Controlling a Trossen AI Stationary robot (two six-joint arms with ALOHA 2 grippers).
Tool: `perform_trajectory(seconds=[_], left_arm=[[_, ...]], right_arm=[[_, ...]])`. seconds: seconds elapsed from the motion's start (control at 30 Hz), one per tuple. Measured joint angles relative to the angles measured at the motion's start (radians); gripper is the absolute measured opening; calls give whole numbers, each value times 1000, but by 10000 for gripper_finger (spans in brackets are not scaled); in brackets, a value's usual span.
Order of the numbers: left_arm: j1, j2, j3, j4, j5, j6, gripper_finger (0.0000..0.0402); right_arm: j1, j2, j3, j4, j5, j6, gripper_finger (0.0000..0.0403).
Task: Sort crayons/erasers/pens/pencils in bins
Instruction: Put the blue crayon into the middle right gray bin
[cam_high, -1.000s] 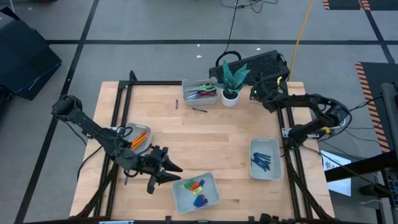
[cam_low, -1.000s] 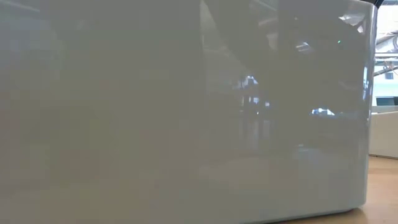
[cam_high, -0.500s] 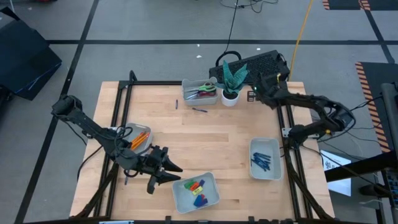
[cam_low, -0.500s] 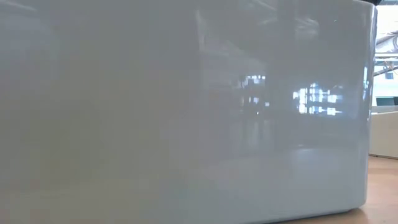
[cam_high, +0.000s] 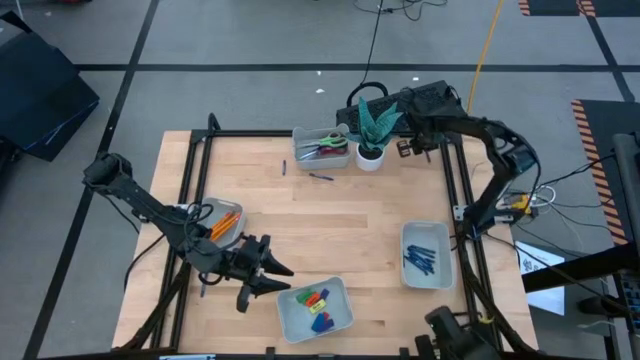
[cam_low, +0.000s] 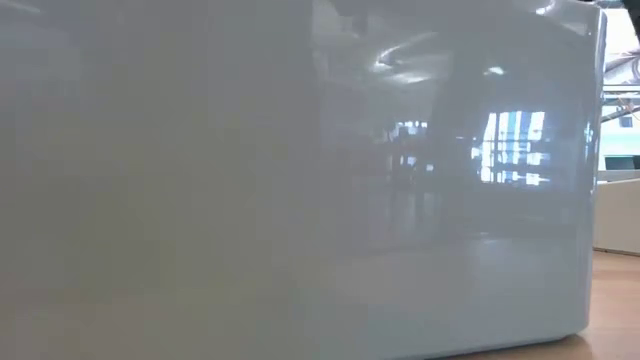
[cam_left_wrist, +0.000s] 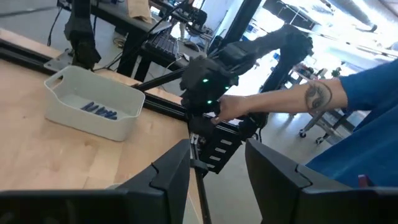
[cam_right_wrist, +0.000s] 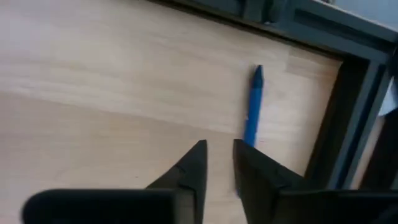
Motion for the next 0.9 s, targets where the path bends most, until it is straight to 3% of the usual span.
perform_trajectory(seconds=[0.27, 0.43, 0.57, 0.67, 0.9], left_arm=[[0, 0, 0, -1, 0, 19, 157], [0, 0, 0, -26, 0, 23, 157], [0, 0, 0, -30, 0, 22, 157], [0, 0, 0, -29, 1, 21, 157], [0, 0, 0, -28, 1, 20, 157]], right_arm=[[-64, 101, 128, -104, -8, -83, 144], [-123, 149, 160, -139, -93, -177, 163], [-129, 198, 165, -147, -117, -217, 156], [-141, 227, 165, -171, -192, -228, 139], [-138, 238, 163, -157, -191, -208, 71]])
